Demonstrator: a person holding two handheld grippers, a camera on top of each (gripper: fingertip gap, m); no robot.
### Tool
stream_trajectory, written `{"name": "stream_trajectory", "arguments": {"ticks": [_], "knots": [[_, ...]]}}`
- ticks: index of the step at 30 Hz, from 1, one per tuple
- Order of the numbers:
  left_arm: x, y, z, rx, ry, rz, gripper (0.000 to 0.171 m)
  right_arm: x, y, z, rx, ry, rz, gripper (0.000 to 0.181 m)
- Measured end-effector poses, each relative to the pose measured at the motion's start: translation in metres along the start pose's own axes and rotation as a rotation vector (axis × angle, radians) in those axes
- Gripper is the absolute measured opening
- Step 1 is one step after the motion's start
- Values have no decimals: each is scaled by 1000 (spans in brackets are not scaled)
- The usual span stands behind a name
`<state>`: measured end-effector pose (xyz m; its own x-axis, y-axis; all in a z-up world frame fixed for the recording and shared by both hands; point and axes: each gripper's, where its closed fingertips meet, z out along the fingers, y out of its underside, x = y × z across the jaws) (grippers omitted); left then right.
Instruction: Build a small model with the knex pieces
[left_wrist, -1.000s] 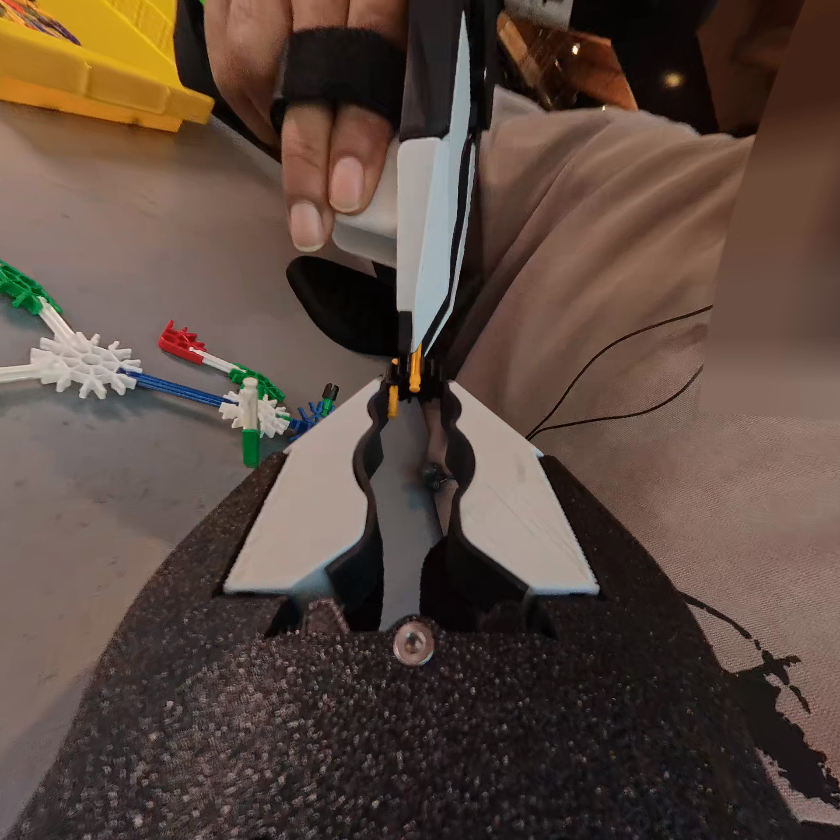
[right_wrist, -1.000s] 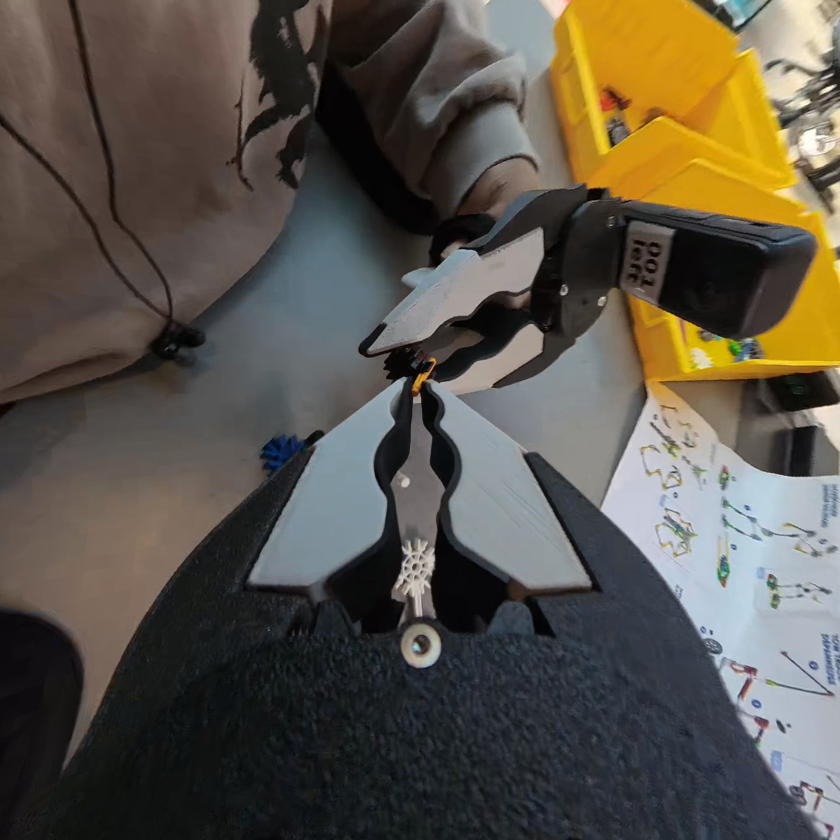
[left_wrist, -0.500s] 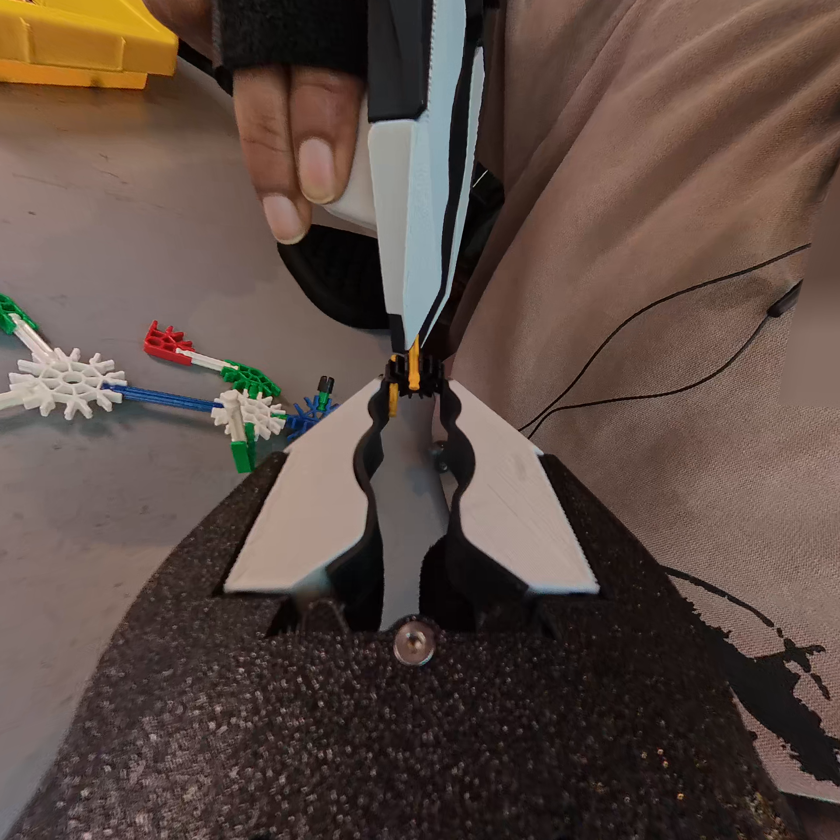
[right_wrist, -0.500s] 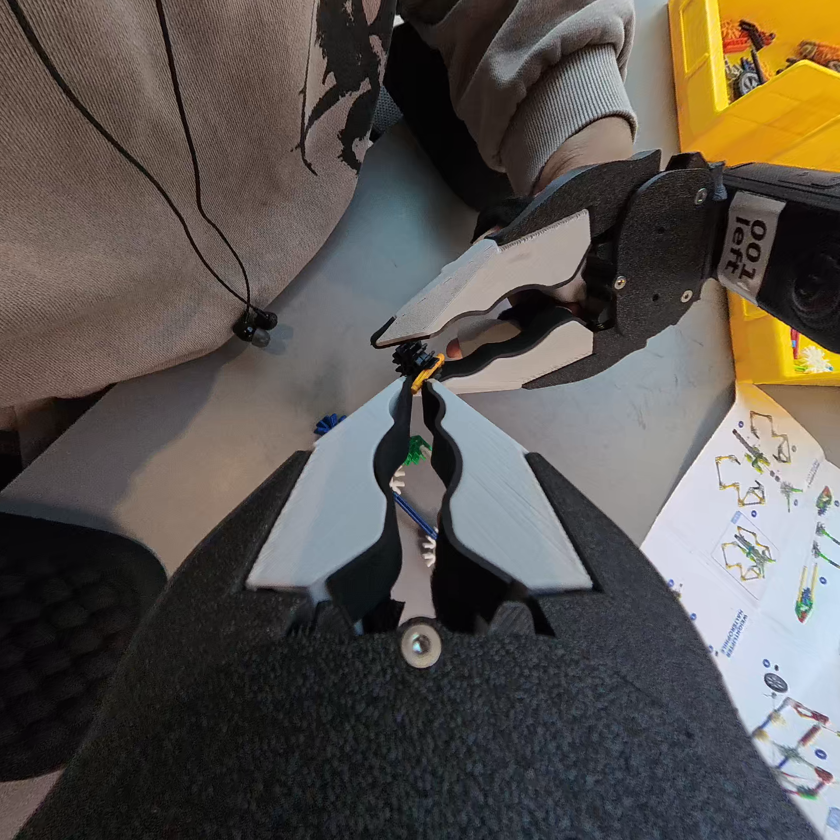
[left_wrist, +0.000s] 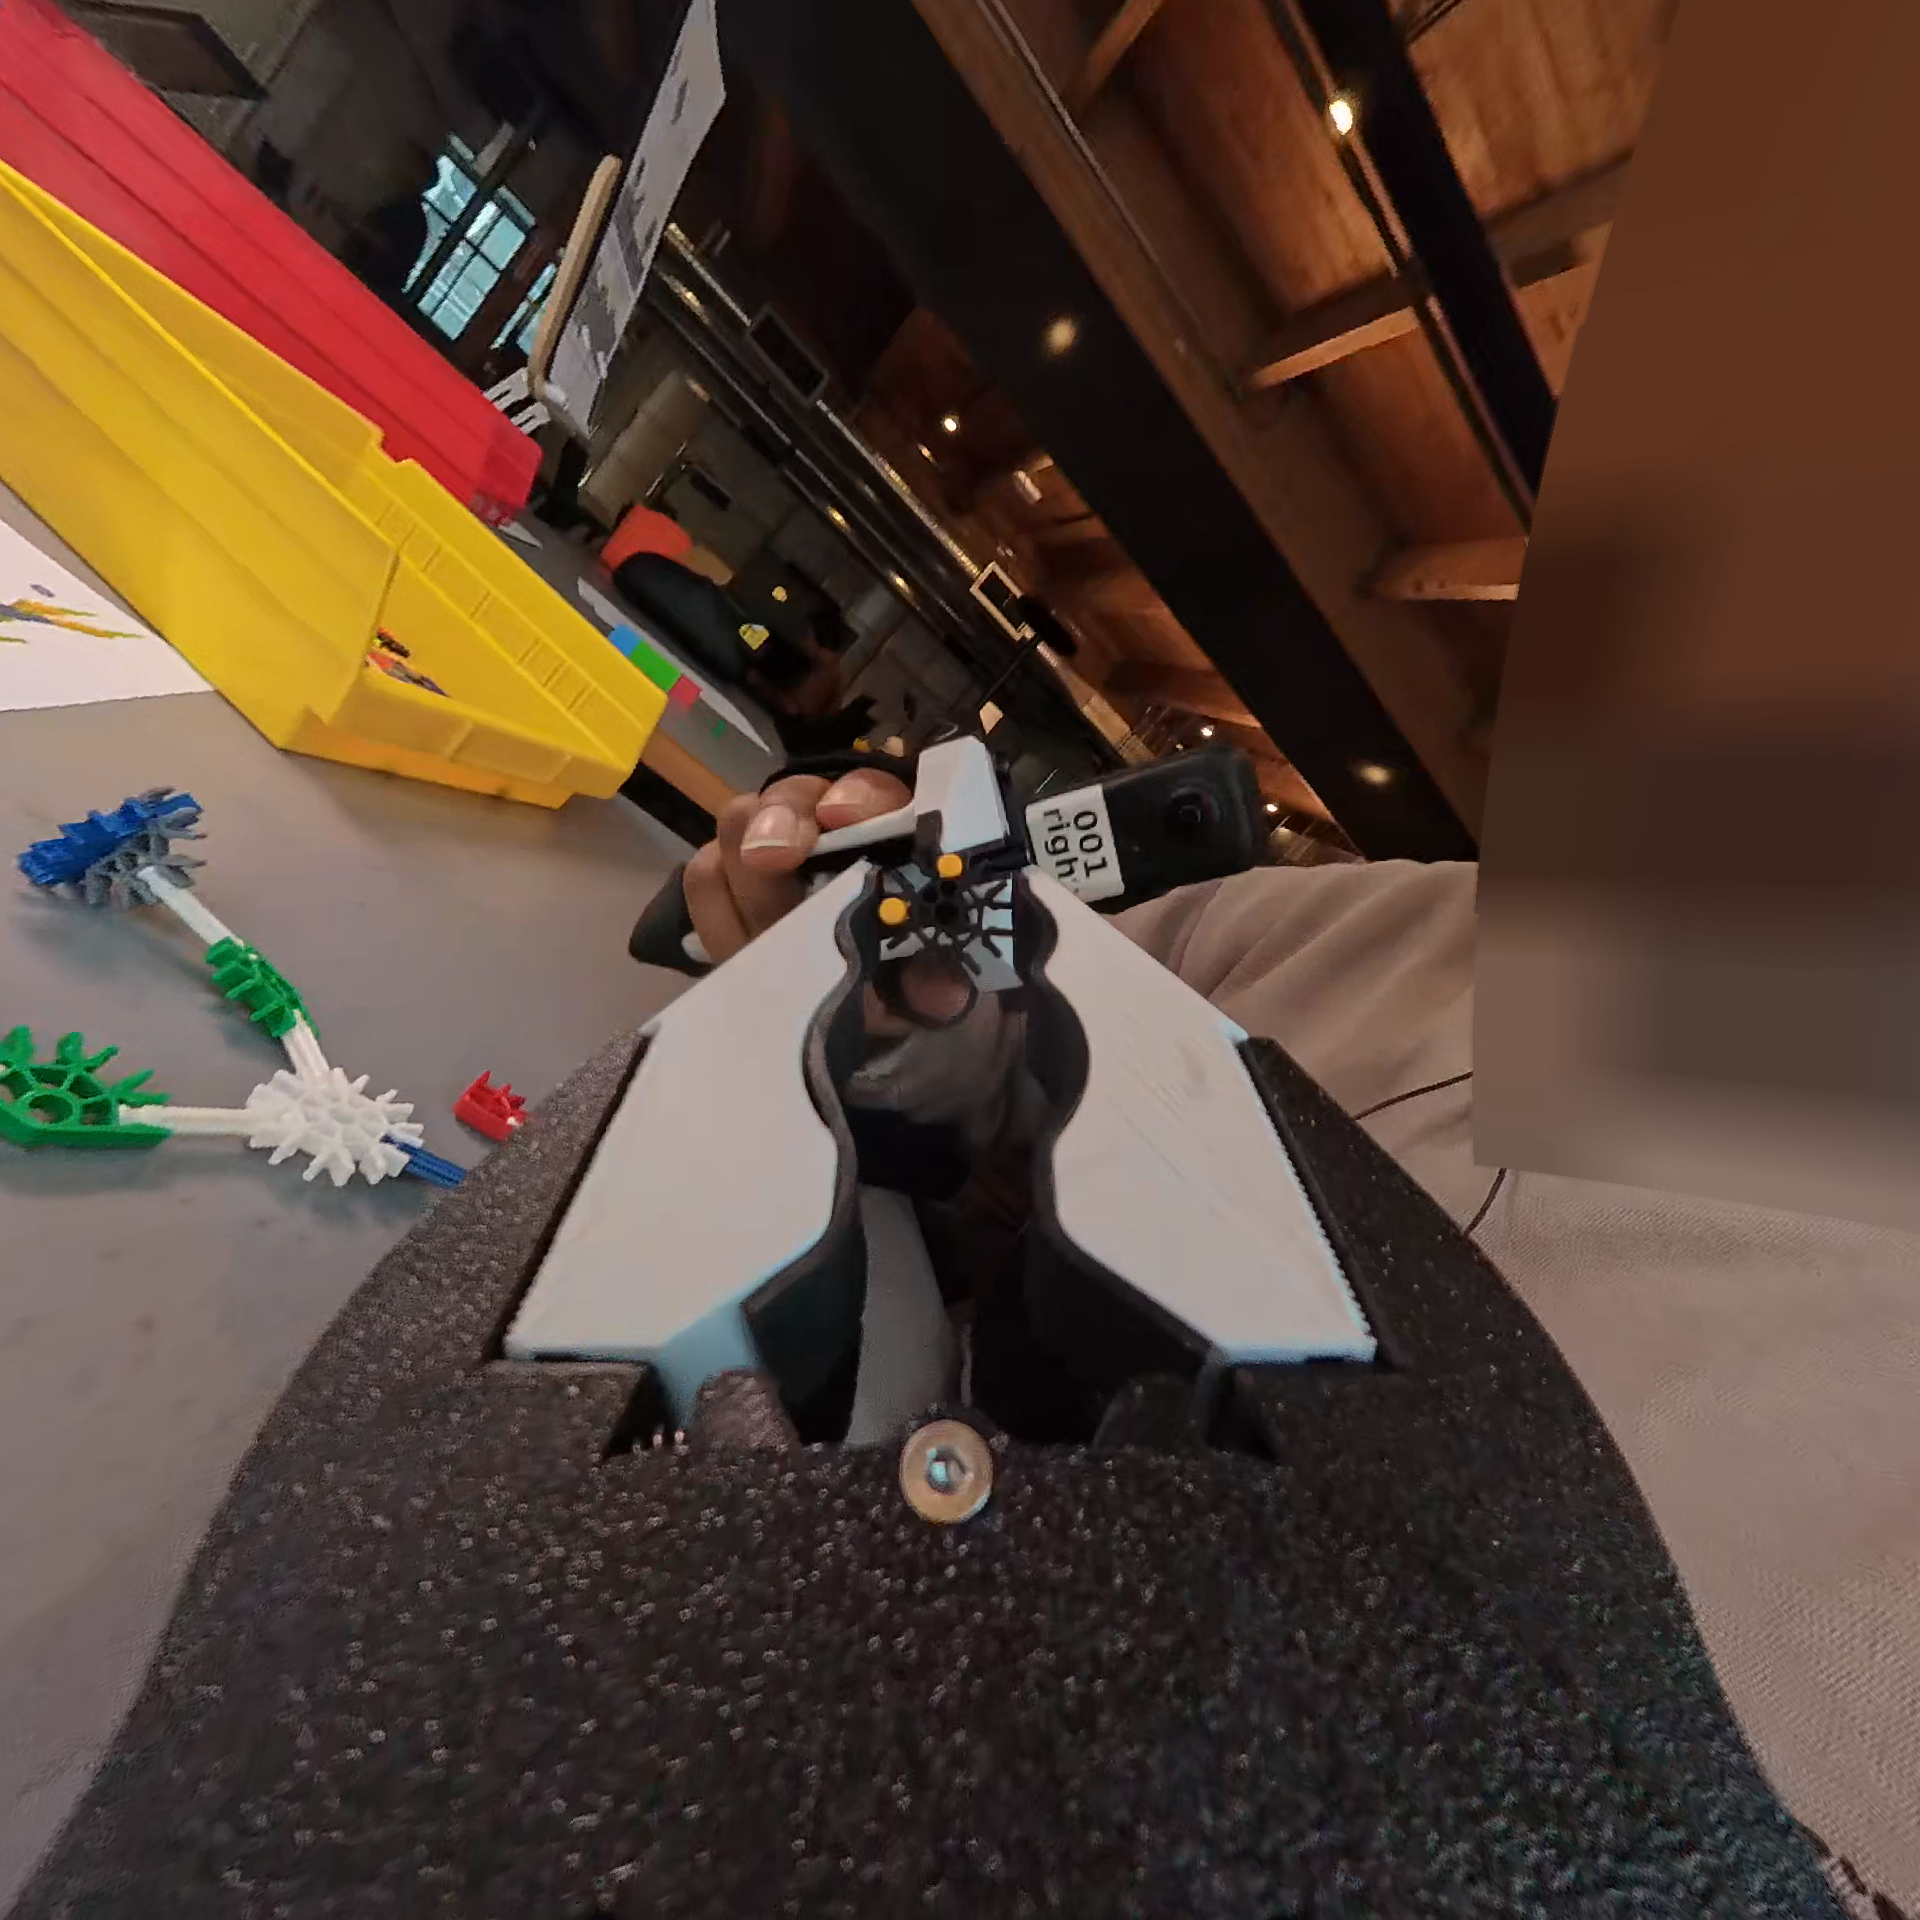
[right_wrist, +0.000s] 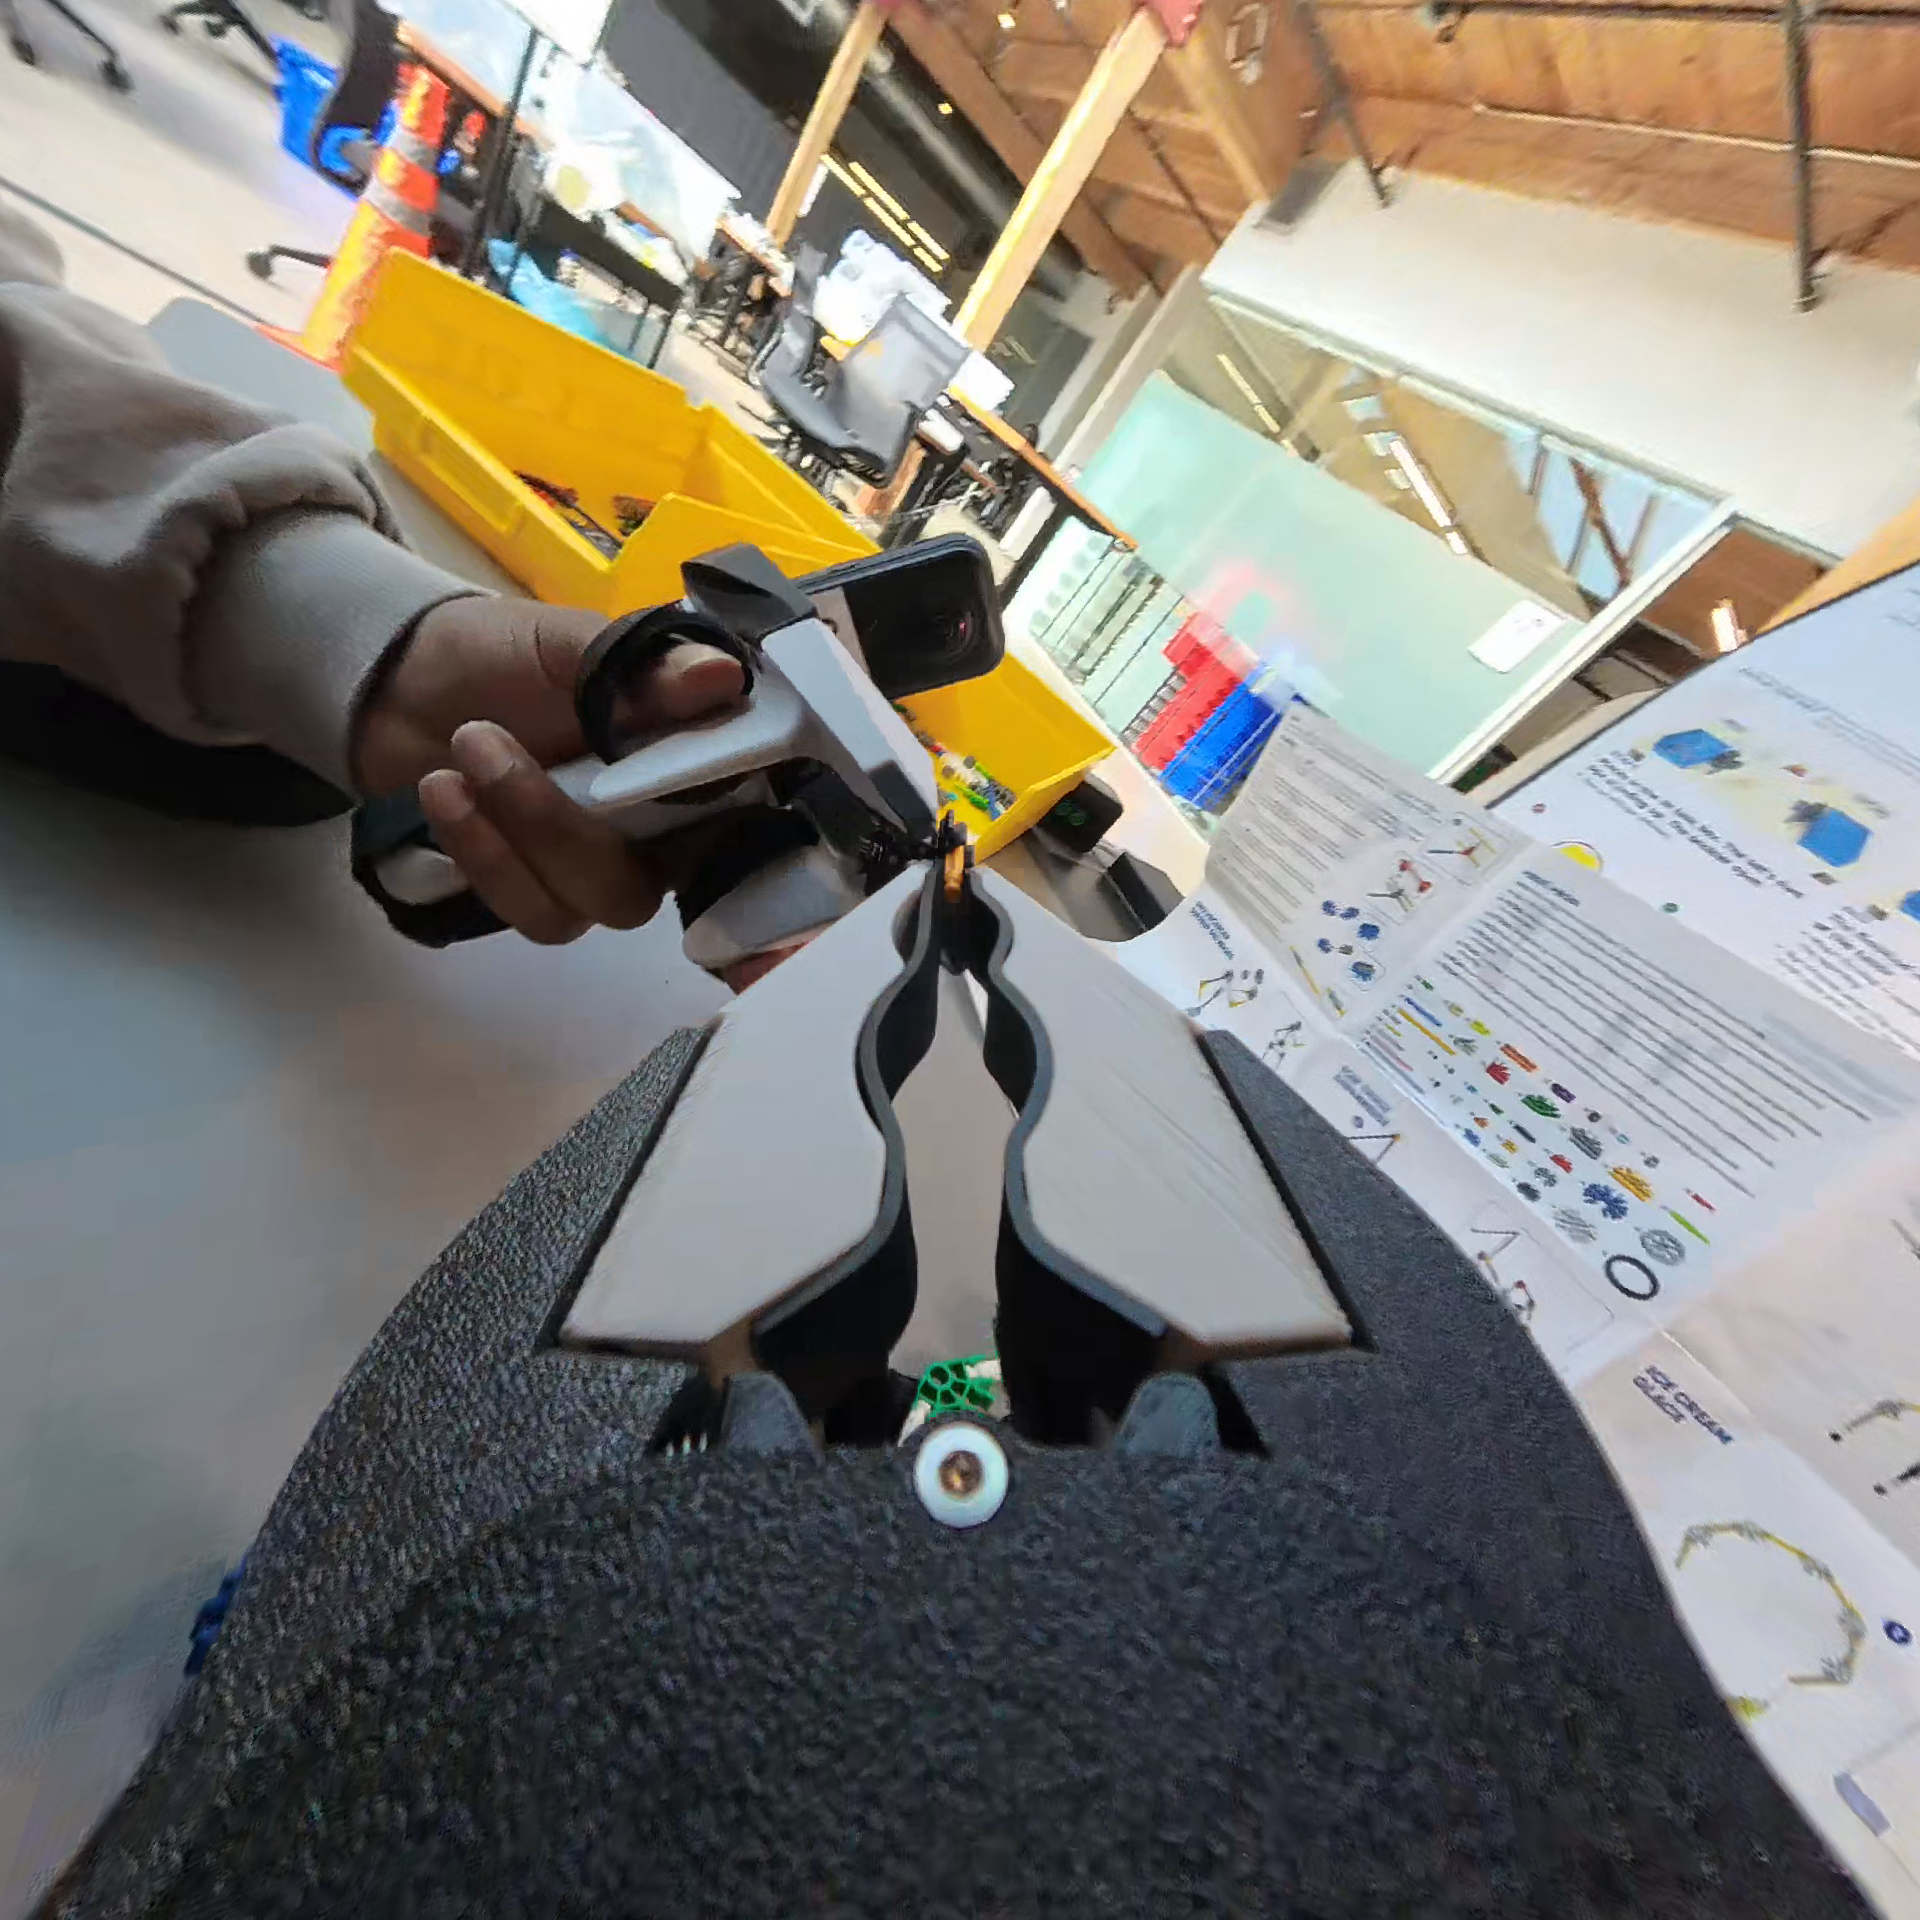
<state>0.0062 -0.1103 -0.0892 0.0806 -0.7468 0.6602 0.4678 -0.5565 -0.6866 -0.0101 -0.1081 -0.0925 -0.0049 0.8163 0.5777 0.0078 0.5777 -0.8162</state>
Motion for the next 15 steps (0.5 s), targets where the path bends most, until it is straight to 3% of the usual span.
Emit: {"name": "stream_trajectory", "arguments": {"ticks": [3, 5, 8, 10, 12, 15], "knots": [[3, -2, 1, 3, 14, -15, 24, 2, -4, 0, 10, 73, -29, 2], [6, 4, -2, -59, 28, -10, 23, -7, -5, 0, 18, 18, -72, 3], [8, 26, -10, -244, 32, 2, 23, -31, -2, -6, 25, -275, -12, 9], [6, 43, -13, -359, 31, -17, 23, -43, 2, -13, -27, -463, 76, 38], [5, 61, -13, -453, 49, -53, 23, -60, 10, -20, -96, -613, 59, 42], [2, 89, -12, -579, 76, -126, 23, -78, 17, -22, -132, -714, 13, 39]]}}
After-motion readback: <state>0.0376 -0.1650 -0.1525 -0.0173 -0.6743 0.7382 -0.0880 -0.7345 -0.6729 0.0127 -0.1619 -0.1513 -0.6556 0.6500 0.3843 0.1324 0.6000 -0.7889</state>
